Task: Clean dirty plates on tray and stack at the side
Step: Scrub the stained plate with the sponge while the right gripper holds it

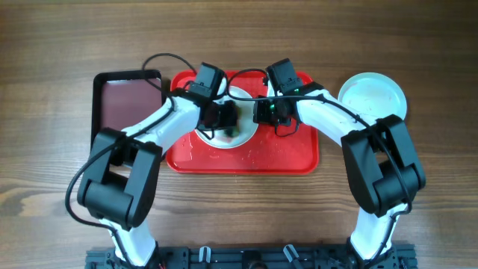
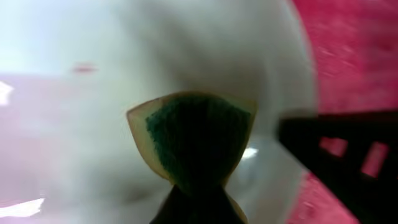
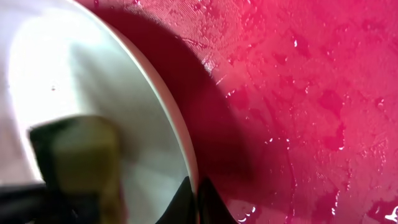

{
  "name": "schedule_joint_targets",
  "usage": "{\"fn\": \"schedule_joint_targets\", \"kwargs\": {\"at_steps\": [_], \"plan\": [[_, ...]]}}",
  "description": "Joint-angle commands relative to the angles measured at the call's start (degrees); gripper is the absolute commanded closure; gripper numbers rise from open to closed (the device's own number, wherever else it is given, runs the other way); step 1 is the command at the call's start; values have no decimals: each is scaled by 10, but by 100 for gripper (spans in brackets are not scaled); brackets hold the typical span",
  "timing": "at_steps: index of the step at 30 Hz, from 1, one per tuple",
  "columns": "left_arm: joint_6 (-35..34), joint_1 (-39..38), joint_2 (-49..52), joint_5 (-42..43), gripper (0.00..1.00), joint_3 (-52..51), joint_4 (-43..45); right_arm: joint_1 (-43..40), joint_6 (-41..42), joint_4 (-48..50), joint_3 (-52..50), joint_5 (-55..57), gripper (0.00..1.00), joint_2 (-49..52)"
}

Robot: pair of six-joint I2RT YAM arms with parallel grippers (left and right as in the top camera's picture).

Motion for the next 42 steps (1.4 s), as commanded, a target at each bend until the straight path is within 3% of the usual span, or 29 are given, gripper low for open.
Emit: {"fn": "schedule_joint_targets", "kwargs": {"at_steps": [1,3,6,11,15,18,22,25,29,31,38,42], "plan": [[17,-4,9,87,96,-7,37,5,-3,-10,4,-2,96,6],[10,-3,9,58,96,-7,56,5,-3,-11,4,-2,96,6],[-31,-3,9,-71,96,-7,54,5,-4,-11,4,-2,96,6],[-46,6,10,-218,96,-7,15,5,-4,-13,4,-2,96,6],[-51,28,11,-253,96,-7,-33,5,-3,-13,4,-2,96,6],[-120,46,11,-270,96,-7,-87,5,-3,-13,4,-2,96,6],[-151,50,11,-257,96,-7,-145,5,-3,-13,4,-2,96,6],[-141,49,11,-185,96,-7,-153,5,-3,-13,4,-2,96,6],[-54,49,11,25,96,-7,-116,5,-3,-13,4,-2,96,6],[-13,43,11,90,96,-7,-99,5,-3,-13,4,-2,96,6],[57,10,11,90,96,-7,-75,5,-3,-17,4,-2,96,6],[56,9,21,90,96,-7,-39,5,-3,-17,4,-2,96,6]]}}
